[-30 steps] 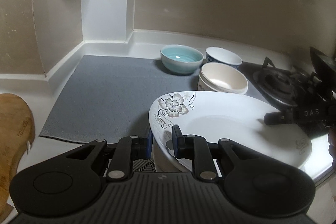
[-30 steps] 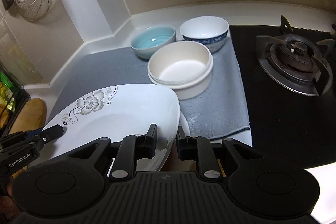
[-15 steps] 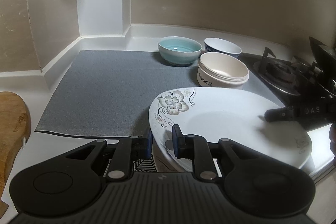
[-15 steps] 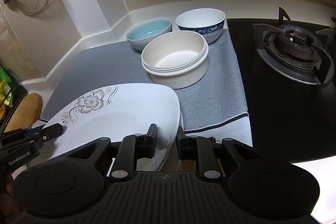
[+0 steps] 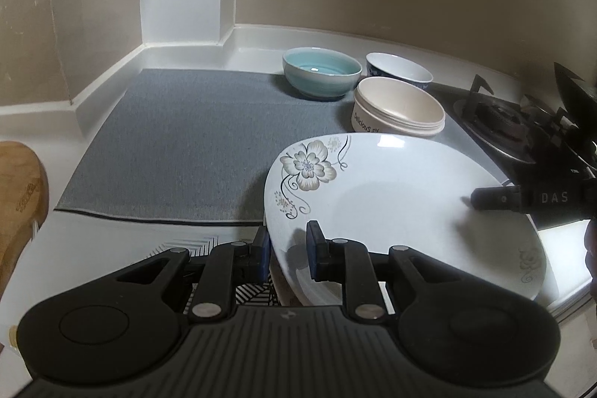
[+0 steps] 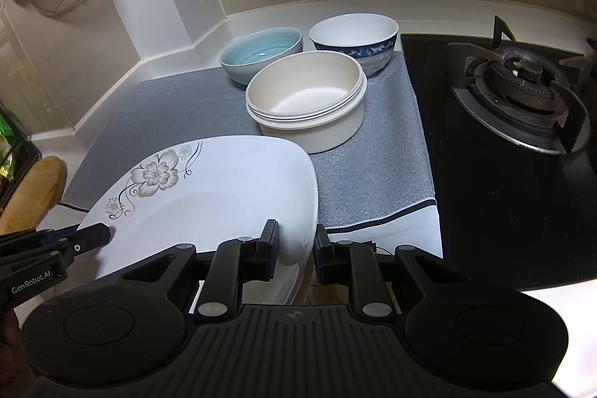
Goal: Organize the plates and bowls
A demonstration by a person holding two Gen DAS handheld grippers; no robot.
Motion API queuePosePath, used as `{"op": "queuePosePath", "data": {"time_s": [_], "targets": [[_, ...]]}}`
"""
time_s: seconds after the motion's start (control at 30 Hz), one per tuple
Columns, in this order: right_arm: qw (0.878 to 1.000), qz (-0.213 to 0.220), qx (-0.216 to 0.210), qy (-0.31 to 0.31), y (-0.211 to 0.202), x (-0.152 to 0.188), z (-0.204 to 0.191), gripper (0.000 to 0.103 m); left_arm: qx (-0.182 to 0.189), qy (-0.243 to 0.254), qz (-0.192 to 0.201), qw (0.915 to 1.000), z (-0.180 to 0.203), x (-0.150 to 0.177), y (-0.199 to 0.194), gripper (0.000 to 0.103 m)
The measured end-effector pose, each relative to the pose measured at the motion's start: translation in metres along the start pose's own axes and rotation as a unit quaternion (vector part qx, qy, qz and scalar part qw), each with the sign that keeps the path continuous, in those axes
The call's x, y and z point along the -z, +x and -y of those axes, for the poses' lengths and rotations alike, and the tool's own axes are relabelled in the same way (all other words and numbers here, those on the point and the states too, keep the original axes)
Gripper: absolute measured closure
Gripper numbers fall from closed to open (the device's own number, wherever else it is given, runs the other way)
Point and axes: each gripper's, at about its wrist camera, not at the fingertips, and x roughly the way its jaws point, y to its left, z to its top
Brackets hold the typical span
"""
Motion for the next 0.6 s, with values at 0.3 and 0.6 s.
{"op": "queuePosePath", "data": {"time_s": [0.3, 0.6], "targets": [[0.998, 0.012, 0.040, -0.048, 0.004, 0.008, -0.014, 0.080, -0.011, 0.010, -0.001, 0.9999, 0.005, 0.002, 0.002, 0.081], [0.997, 0.012, 0.048, -0.058, 0.009, 0.010, -0.015, 0.079, -0.009, 0.028, -0.013, 0.9995, 0.007, 0.003, 0.006, 0.074]]}}
